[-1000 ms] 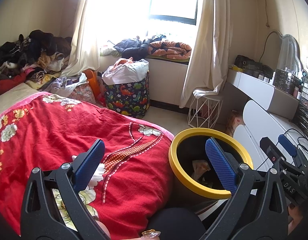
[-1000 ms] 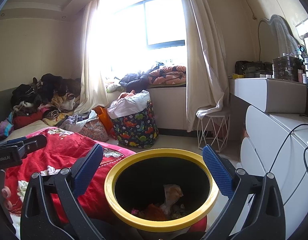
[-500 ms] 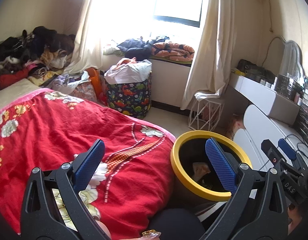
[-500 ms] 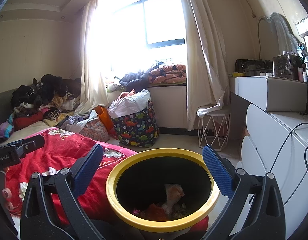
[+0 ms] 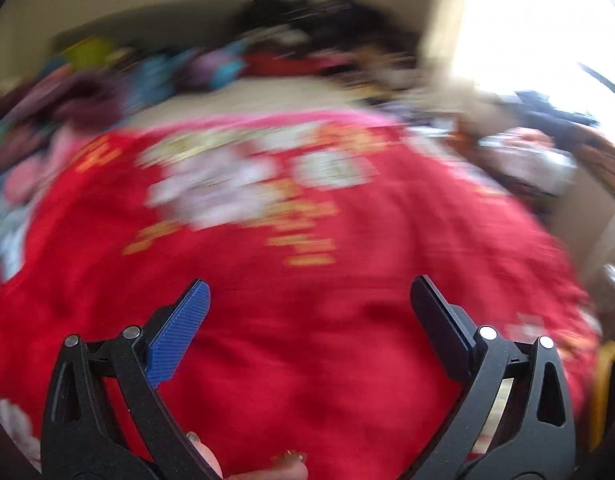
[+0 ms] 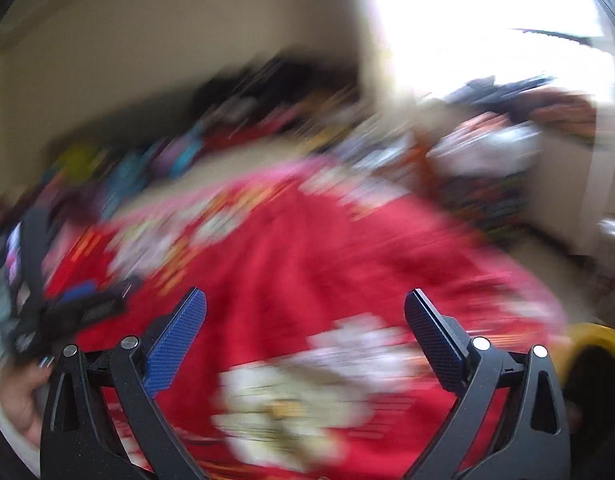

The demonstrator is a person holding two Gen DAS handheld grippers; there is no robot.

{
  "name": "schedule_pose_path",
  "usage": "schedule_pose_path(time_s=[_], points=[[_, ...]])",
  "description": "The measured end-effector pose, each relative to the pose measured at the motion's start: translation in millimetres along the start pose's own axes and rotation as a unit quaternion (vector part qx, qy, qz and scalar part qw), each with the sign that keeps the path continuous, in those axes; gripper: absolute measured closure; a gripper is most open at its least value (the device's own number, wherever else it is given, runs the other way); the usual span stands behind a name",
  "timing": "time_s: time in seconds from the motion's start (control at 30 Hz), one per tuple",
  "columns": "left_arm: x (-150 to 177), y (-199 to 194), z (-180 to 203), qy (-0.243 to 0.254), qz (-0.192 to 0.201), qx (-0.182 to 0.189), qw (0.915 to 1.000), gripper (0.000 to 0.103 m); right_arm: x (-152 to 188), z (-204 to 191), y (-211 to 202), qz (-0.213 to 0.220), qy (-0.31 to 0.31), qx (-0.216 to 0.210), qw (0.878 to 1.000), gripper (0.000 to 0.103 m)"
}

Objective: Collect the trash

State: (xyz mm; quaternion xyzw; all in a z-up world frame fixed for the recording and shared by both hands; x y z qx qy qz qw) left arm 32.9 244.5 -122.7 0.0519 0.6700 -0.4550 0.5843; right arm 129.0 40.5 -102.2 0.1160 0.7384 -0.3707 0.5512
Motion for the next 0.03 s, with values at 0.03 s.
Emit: schedule_pose_path(time_s=[0.03], points=[[4.9,12.8,-25.7,-0.014,-0.012,-0.035,0.9992,0.011,8.0,-20.6,26.7,-0.042,-0.003,-0.032,0.999,0.006]])
Point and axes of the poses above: each gripper's, at about its wrist camera, not at the fingertips, and y roughly the way its jaws point, z to its right, x to its underside, the point moved 6 cm from there along y, roughly the way its jaws point, and after that the axes turned 8 degrees about z, right-handed, at the moved point
